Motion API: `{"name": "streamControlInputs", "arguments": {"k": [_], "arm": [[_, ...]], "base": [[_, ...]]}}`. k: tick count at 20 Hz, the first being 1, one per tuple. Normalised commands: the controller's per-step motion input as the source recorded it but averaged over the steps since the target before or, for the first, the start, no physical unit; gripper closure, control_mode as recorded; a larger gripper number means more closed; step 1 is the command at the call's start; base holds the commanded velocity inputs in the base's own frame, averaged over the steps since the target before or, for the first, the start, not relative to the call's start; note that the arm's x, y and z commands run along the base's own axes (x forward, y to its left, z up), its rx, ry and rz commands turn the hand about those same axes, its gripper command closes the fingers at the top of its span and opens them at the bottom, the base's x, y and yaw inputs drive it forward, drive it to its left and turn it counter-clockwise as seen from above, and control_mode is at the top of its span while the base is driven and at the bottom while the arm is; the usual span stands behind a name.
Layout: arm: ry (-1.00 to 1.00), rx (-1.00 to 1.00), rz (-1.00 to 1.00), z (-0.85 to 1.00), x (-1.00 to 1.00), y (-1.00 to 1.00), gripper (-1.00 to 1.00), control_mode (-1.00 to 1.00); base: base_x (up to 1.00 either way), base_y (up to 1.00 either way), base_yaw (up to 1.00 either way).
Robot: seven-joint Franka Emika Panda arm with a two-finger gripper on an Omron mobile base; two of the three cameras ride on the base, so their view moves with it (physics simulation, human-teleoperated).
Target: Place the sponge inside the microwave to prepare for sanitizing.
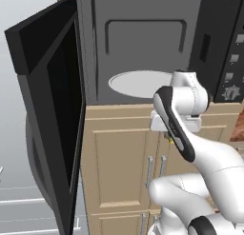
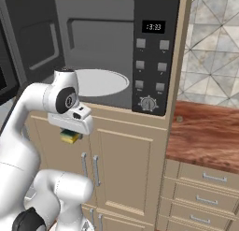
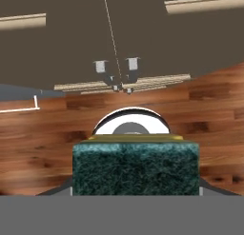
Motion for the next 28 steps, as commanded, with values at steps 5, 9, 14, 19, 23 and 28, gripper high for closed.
{"name": "streamControlInputs", "arguments": {"k": [5,9,14,19,23,28], "arm": [[-0.01,0.00,0.01,0.00,0.02,0.00,1.00,-1.00],[-0.18,-0.08,0.03,0.32,0.03,0.00,1.00,-1.00],[-0.24,-0.02,0.00,0.92,0.00,0.00,1.00,-1.00],[-0.22,-0.01,0.00,0.88,0.25,0.00,1.00,-1.00],[-0.11,-0.05,0.00,0.54,0.64,0.00,1.00,-1.00],[0.00,-0.03,0.00,0.07,0.96,0.00,1.00,-1.00]], "base": [[0.00,0.00,0.00],[0.00,0.00,0.00],[0.00,0.00,0.00],[0.00,0.00,0.00],[0.00,0.00,0.00],[0.00,0.00,0.00]]}}
